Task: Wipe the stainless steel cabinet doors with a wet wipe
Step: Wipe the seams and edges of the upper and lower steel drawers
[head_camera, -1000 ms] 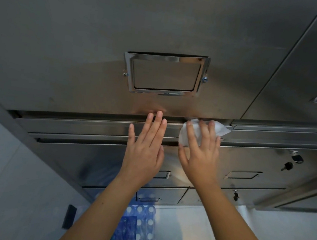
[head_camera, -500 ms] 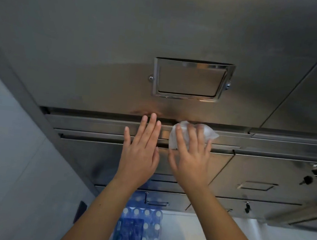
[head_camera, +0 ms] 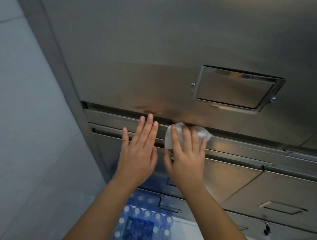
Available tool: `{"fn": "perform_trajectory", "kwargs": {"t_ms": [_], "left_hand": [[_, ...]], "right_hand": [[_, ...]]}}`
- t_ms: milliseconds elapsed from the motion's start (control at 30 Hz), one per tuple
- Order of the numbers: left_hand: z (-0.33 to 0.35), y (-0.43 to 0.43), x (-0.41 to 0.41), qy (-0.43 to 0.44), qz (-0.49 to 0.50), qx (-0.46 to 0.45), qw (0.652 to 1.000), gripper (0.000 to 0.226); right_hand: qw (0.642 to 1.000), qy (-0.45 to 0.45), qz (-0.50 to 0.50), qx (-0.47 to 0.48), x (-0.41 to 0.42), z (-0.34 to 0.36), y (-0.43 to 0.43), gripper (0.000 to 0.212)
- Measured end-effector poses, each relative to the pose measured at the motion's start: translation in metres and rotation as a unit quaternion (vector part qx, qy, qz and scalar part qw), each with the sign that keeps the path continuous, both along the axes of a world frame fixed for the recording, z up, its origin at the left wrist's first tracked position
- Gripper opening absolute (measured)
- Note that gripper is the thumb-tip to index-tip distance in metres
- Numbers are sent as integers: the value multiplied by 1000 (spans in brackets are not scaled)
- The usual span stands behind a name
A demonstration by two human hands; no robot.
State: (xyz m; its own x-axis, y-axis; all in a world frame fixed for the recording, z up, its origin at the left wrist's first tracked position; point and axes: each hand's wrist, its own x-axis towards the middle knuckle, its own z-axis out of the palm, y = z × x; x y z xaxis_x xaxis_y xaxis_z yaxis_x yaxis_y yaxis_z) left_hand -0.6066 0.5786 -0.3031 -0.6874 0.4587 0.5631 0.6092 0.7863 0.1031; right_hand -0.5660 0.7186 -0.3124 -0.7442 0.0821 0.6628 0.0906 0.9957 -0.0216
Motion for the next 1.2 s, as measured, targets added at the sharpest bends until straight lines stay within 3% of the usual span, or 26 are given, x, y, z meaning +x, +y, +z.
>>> {"fn": "perform_trajectory", "kwargs": {"t_ms": [333, 700, 867, 1200], "left_hand": [[1, -38, -8, -17, 70, 10, 997, 58], [6, -106, -21, 4, 169, -11, 985, 57], [9, -133, -28, 7, 217, -30, 976, 59], [9, -163, -31, 6, 208, 1, 978, 60]], "right_hand": [[999, 11, 38, 22, -5, -3, -4, 60], [996, -22, 85, 29, -57, 7, -100, 72], [993, -16, 107, 41, -62, 3, -100, 68], [987, -72, 137, 34, -94, 16, -162, 68]]}}
